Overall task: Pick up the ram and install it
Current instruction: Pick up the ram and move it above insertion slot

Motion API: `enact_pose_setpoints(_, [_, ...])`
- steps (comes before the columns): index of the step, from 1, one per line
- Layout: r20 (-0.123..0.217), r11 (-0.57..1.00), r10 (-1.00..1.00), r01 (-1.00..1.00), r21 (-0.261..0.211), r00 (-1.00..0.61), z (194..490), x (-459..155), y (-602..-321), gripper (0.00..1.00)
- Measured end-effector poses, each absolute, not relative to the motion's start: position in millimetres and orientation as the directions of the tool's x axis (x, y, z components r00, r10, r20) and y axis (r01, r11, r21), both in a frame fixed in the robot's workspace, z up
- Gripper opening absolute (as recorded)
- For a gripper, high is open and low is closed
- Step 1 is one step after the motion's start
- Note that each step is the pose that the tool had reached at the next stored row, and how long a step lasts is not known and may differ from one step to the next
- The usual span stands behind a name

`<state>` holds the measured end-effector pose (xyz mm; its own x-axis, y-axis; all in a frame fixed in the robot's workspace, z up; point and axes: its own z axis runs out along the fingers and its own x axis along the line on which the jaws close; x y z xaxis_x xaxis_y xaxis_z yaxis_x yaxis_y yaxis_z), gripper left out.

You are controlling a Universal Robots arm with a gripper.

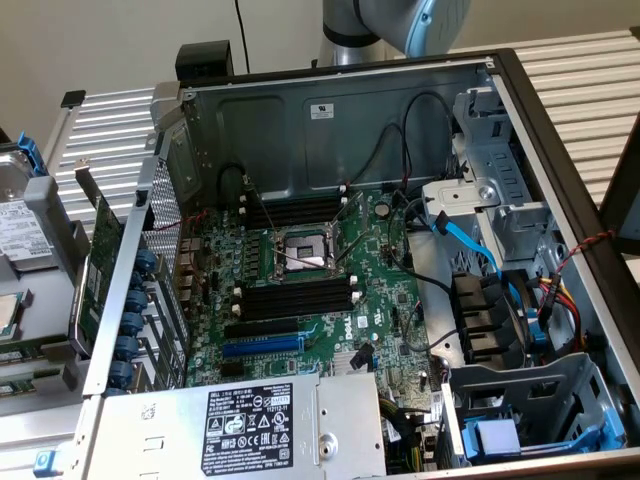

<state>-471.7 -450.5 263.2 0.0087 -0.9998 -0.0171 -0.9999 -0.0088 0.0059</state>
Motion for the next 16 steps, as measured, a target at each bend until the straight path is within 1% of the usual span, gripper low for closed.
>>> enact_pose_setpoints(10, [-0.017, -0.009, -1.000, -1.000, 0.007, 0.009, 245, -466, -454, 0.31])
enact_pose_setpoints(11, [-0.017, -0.009, -1.000, -1.000, 0.008, 0.009, 243, -466, -454, 0.33])
enact_pose_setpoints(12, [-0.017, -0.009, -1.000, -1.000, 0.008, 0.009, 242, -465, -455, 0.33])
enact_pose_setpoints(13, [-0.017, -0.009, -1.000, -1.000, 0.009, 0.009, 240, -465, -455, 0.39])
enact_pose_setpoints(16, [-0.017, -0.009, -1.000, -1.000, 0.010, 0.009, 235, -463, -455, 0.39])
